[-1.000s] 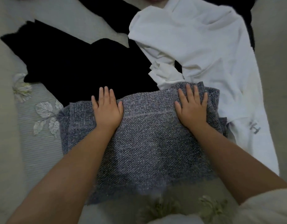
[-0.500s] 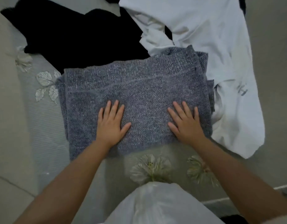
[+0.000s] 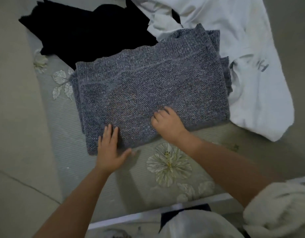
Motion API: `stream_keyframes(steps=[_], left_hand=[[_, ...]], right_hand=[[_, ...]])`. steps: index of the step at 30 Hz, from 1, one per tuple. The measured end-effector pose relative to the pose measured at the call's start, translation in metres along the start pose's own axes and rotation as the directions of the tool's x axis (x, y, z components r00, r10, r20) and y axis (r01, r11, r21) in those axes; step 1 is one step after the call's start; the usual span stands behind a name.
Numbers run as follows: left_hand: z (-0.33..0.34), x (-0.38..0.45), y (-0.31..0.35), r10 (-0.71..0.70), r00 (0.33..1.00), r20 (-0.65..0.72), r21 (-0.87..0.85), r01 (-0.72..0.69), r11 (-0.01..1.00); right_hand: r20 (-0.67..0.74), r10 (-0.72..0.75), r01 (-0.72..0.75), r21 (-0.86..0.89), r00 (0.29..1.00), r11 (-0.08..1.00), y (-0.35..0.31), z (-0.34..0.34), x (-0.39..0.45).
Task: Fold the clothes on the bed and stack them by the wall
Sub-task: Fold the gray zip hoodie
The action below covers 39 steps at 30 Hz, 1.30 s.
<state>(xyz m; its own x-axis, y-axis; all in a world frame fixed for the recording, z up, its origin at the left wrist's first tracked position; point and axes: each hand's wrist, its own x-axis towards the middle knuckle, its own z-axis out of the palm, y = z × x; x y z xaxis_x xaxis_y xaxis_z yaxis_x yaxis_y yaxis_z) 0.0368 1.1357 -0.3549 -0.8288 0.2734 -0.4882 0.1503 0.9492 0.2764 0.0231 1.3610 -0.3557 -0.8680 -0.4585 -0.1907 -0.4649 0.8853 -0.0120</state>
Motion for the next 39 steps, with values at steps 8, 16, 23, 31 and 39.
stream_keyframes(steps=[8, 16, 23, 31, 39], left_hand=[[-0.032, -0.001, 0.056, 0.258, 0.94, -0.224, 0.001, -0.265, 0.964], [0.031, 0.006, 0.122, 0.641, 0.759, 0.117, 0.16, -0.651, 0.742], [0.067, -0.006, 0.15, 0.401, 0.798, 0.449, 0.249, -0.543, 0.802], [0.021, 0.054, 0.145, 0.798, 0.562, 0.217, 0.52, -0.759, 0.393], [0.039, 0.092, 0.178, 0.596, 0.559, 0.577, 0.681, -0.732, 0.027]], right_hand=[[-0.189, -0.285, 0.312, 0.136, 0.94, 0.94, 0.044, -0.009, -0.131], [0.075, -0.159, 0.168, -0.149, 0.985, 0.974, 0.175, 0.004, -0.238], [0.346, 0.612, -0.656, 0.013, 0.711, 0.755, 0.102, 0.01, -0.224], [0.493, 0.738, -0.882, 0.352, 0.46, 0.315, -0.137, 0.024, -0.157], [0.493, 0.859, -0.99, 0.084, 0.142, 0.116, -0.121, 0.057, -0.149]])
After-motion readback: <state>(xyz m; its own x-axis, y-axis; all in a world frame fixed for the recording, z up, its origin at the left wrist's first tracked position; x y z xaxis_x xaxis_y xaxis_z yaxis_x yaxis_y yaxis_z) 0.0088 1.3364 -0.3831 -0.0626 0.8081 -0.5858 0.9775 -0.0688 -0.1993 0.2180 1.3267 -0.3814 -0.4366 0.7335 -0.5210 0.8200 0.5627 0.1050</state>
